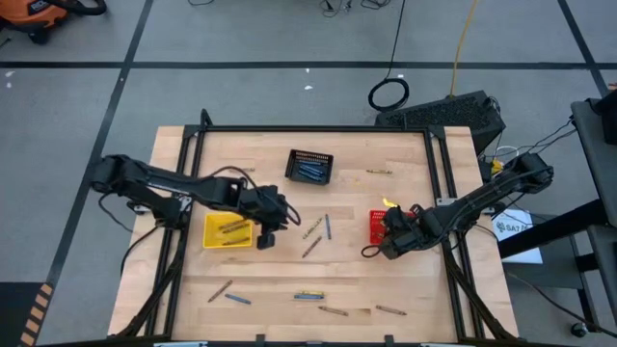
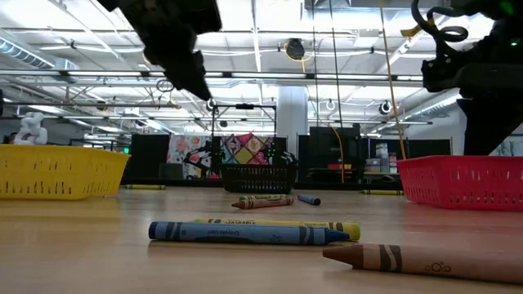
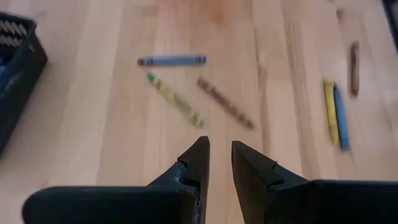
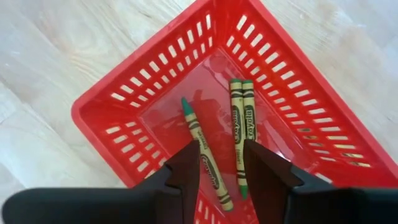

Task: Sort crayons
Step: Put the brown crayon into the yellow bin

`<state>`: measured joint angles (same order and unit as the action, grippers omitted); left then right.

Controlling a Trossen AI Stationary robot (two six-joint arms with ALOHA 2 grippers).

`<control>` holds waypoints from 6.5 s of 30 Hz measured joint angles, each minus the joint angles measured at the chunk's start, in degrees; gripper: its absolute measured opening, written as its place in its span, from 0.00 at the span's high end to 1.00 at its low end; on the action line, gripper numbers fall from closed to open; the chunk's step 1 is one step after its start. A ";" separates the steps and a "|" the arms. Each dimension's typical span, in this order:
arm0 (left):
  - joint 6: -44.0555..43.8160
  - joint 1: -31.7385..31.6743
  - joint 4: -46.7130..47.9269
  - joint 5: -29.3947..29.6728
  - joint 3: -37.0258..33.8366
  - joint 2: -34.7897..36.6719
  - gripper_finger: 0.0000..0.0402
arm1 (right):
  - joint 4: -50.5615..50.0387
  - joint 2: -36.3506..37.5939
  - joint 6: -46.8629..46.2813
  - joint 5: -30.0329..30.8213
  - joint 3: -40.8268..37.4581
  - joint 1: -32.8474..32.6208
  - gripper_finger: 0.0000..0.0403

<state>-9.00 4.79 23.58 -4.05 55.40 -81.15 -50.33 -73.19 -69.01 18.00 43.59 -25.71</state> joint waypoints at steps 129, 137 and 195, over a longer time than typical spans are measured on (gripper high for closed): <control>-12.99 10.89 7.26 9.84 0.04 -0.56 1.00 | 4.89 -0.02 -0.38 2.64 0.02 0.66 0.73; -11.17 11.82 12.80 5.73 -0.82 -3.39 1.00 | 5.13 -0.02 -0.74 3.05 0.02 0.66 0.73; 8.80 16.01 -2.67 -10.65 -0.70 -5.06 0.88 | 5.95 -0.02 -6.65 7.32 0.02 0.63 0.73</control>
<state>-0.20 20.80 20.91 -14.69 54.70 -86.21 -44.38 -73.21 -75.66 25.32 43.62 -25.08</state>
